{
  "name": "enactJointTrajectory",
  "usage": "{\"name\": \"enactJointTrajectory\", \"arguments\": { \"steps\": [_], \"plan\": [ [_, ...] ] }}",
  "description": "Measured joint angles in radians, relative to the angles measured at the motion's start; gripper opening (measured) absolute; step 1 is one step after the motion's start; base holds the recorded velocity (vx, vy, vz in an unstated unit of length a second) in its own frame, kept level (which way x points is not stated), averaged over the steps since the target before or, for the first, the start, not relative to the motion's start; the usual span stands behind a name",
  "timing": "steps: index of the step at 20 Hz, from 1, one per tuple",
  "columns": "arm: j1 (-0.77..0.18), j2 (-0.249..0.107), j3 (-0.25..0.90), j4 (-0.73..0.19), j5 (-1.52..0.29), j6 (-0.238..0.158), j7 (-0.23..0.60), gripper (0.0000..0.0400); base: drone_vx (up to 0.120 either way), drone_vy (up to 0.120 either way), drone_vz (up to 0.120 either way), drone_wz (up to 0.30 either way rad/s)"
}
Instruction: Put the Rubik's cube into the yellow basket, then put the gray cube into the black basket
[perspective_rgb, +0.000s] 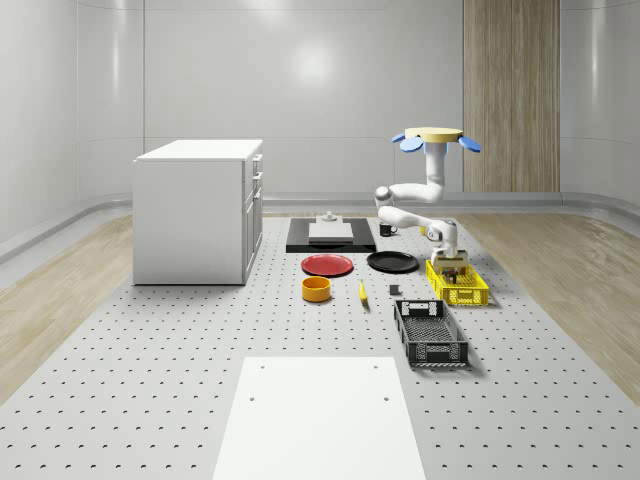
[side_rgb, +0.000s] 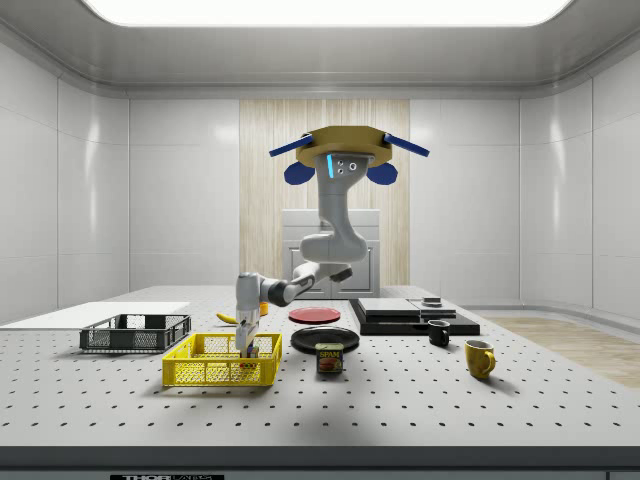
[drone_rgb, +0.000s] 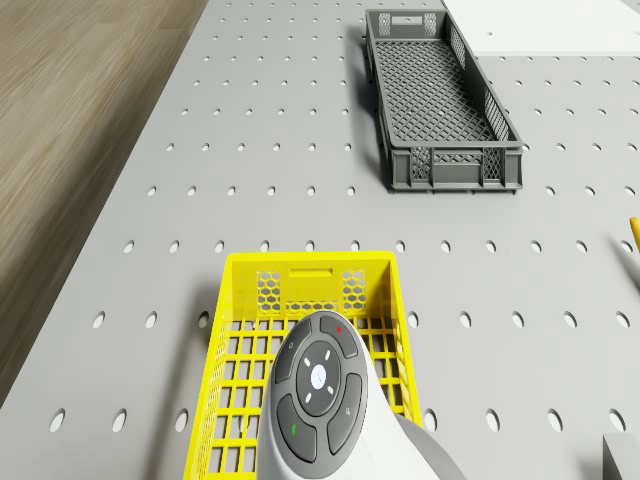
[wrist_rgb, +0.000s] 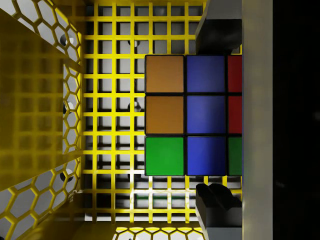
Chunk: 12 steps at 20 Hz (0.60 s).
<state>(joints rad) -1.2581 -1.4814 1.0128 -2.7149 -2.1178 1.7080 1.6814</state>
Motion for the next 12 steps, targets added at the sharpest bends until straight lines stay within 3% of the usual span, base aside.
{"name": "enactJointTrajectory", "arguments": {
  "steps": [12],
  "plan": [
    [0.043, 0.001, 0.130, -0.071, 0.117, -0.078, -0.004, 0.0399, 0.000, 0.000, 0.000, 0.000]
  ]
}}
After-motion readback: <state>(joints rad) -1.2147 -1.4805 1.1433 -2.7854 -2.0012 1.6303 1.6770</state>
